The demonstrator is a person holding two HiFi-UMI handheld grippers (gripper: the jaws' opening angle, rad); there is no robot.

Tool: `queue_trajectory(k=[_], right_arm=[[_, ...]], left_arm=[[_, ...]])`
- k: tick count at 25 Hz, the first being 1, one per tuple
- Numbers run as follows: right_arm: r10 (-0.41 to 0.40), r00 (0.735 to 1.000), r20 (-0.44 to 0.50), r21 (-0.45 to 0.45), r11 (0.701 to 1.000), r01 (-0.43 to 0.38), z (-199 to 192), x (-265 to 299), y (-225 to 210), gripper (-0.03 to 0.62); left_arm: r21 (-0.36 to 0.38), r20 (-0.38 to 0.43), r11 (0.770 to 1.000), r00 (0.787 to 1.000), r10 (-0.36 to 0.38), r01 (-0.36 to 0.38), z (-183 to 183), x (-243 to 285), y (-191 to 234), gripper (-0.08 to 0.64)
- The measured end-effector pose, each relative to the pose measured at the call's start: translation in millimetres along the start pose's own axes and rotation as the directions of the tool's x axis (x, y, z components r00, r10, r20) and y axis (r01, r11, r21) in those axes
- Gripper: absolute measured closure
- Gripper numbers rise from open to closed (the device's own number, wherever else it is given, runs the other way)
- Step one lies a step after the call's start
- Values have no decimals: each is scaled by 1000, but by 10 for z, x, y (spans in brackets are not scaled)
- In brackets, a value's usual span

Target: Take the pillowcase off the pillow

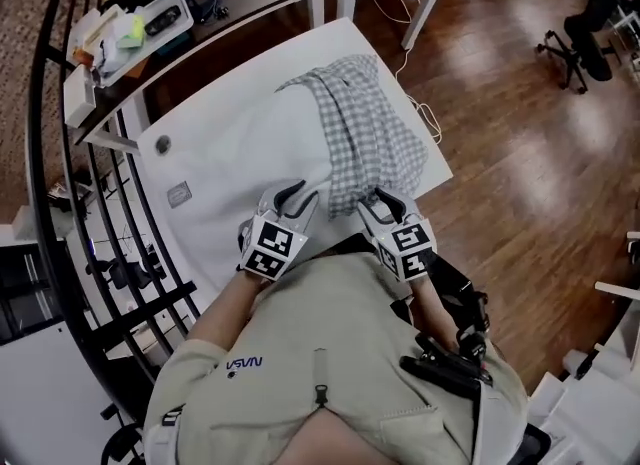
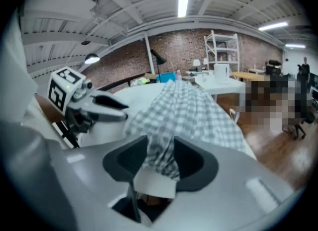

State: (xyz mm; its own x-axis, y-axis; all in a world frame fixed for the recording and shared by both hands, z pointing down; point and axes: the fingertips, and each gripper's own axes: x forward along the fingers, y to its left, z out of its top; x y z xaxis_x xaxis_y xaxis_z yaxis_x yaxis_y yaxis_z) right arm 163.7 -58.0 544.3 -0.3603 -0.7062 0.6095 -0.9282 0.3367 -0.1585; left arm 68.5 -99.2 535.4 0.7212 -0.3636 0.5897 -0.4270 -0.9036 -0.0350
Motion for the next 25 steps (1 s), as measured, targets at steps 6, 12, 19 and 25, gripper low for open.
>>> queue_trajectory(k=[6,12,19,25], right_arm=[[-75,992,-102,-152,987,59,-266,535,275,447],[-326,944,38,-215,920,327,184,195,-363,575],[-542,840,15,-167,827,536,125,-126,-1389,577],[-459,874,-161,-152,886,437,-377,166,-1555,577]], left_arm=[[-68,159,997,986,52,-42,434,-311,217,538],[-198,276,980,957,91,-36,622,-678,551,541],[-300,324,951,946,23,79,389,-872,423,543],[-360,264,926,964,-16,114,16,-693,199,540]])
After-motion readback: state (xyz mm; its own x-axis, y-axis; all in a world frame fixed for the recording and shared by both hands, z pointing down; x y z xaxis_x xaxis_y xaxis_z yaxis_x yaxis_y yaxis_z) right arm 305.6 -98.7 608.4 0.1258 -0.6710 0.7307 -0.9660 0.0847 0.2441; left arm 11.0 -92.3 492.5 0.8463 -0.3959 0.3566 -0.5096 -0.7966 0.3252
